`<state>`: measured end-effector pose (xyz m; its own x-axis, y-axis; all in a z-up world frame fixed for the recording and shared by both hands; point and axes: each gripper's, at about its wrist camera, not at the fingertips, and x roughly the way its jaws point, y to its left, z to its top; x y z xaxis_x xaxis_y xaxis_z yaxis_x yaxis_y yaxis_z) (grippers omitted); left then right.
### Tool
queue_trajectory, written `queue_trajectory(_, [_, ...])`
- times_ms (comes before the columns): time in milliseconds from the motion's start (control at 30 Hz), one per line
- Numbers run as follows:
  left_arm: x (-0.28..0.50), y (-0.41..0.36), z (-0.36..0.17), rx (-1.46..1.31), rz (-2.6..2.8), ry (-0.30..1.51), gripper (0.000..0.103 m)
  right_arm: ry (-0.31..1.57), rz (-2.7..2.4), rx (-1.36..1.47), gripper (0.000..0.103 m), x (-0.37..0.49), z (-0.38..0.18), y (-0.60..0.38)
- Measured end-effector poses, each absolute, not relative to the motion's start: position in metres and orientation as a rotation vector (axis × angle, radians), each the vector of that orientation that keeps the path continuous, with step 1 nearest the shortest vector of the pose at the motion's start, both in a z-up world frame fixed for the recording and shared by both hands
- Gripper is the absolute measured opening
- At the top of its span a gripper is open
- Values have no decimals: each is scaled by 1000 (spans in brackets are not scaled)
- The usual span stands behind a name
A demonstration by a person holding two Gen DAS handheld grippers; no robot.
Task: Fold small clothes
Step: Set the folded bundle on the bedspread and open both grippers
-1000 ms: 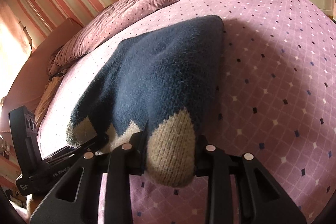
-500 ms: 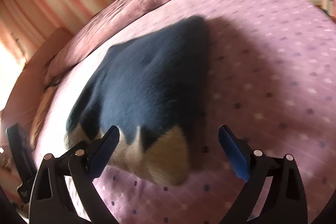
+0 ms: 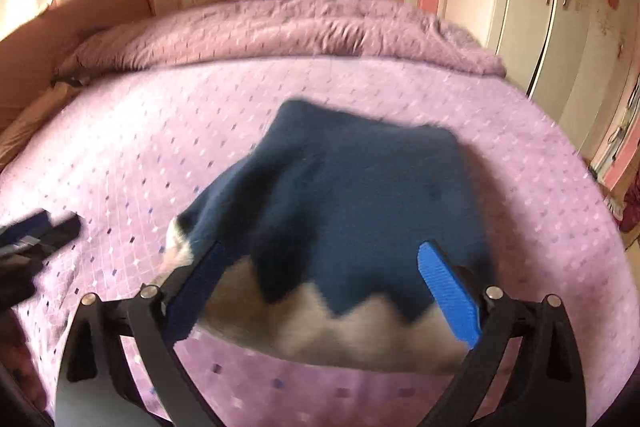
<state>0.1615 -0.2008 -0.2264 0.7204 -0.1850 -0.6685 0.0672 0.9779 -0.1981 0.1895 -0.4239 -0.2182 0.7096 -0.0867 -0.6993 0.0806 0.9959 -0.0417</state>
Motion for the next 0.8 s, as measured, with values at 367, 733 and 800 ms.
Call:
queue_trajectory(367, [135, -152, -209, -63, -181, 727, 95, 827, -158, 90, 101, 193, -256, -425])
queue_trajectory(733, [76, -91, -161, -10, -144, 715, 100, 741, -132, 5, 101, 81, -144, -337])
queue_trajectory(800, [56, -74, -156, 0, -155, 704, 100, 749, -133, 3, 101, 61, -136, -315])
